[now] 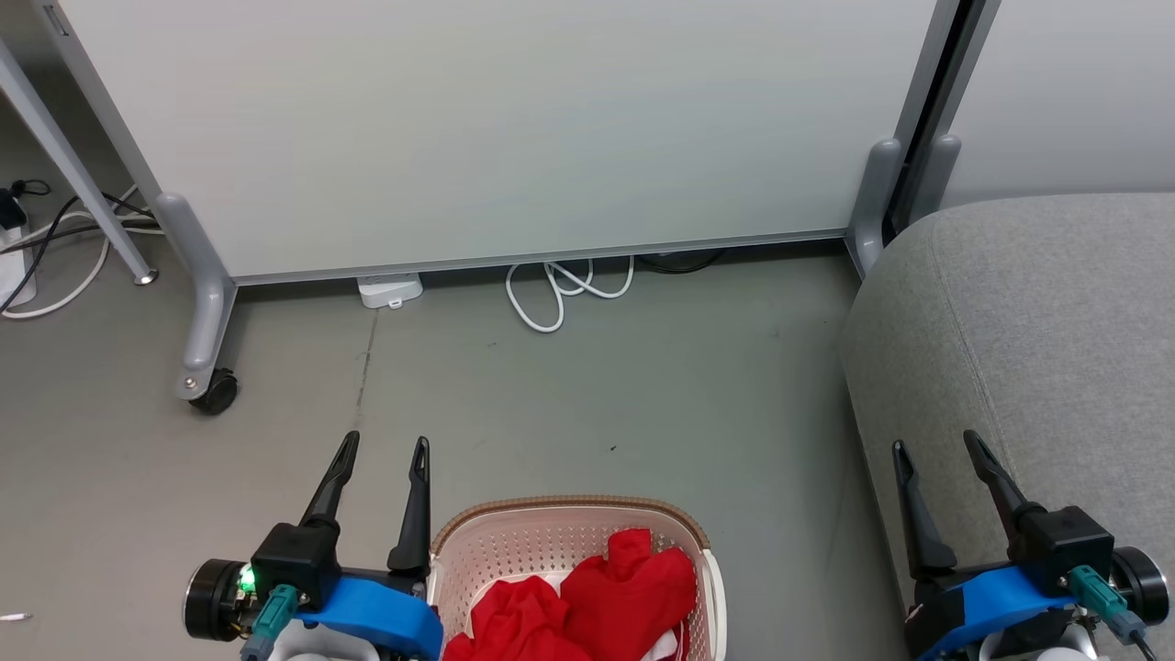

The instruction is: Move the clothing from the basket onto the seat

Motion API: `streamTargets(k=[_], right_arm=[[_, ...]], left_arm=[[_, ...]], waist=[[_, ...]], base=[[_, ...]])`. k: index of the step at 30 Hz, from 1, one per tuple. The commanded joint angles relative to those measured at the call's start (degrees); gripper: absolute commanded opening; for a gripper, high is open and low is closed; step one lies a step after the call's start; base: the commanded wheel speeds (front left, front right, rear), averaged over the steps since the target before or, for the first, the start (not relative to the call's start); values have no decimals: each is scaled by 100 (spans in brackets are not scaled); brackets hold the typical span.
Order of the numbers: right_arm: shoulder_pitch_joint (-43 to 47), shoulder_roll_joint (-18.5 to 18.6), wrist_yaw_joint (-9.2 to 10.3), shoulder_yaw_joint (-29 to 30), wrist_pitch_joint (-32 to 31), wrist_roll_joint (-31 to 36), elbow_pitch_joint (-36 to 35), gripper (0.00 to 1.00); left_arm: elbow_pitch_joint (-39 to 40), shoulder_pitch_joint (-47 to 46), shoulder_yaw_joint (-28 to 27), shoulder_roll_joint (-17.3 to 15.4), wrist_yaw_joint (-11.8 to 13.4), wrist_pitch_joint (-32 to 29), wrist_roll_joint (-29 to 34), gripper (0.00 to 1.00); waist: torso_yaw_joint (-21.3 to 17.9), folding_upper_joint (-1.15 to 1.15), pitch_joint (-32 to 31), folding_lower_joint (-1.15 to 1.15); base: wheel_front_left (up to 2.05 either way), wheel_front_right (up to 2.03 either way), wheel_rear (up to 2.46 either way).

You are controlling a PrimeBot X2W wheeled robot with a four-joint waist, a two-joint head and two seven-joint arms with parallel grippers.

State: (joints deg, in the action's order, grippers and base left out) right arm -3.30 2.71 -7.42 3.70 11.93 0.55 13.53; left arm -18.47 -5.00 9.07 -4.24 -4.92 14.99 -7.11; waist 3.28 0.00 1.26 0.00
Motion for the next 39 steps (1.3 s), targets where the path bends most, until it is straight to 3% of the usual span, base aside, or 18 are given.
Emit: streamTargets(k=[1, 11, 18, 33, 39], right_arm=[[-51, 32, -13, -6, 37, 2, -14, 100], [-76, 31, -13, -34, 47, -38, 9, 100], [-271, 29, -13, -173, 70, -89, -145, 100], [-1099, 22, -8, -494, 239, -346, -586, 100], [-1396, 19, -8, -623, 315, -540, -696, 100]], left_arm=[[-1, -69, -7, 1, -14, 30, 24, 100], [-66, -61, -50, 27, -50, 29, 32, 100], [-833, -293, 103, -61, -134, -83, -6, 100], [-3190, -2077, 1048, -370, -252, -912, -449, 100], [-3938, -2884, 1108, -489, -254, -1285, -695, 100]], waist=[[2, 0, 7, 0], [-17, 0, 61, 0], [-275, 0, 526, 0], [-1201, 0, 2966, 0], [-1444, 0, 3883, 0]], base=[[0, 0, 0], [0, 0, 0], [0, 0, 0], [0, 0, 0], [0, 0, 0]])
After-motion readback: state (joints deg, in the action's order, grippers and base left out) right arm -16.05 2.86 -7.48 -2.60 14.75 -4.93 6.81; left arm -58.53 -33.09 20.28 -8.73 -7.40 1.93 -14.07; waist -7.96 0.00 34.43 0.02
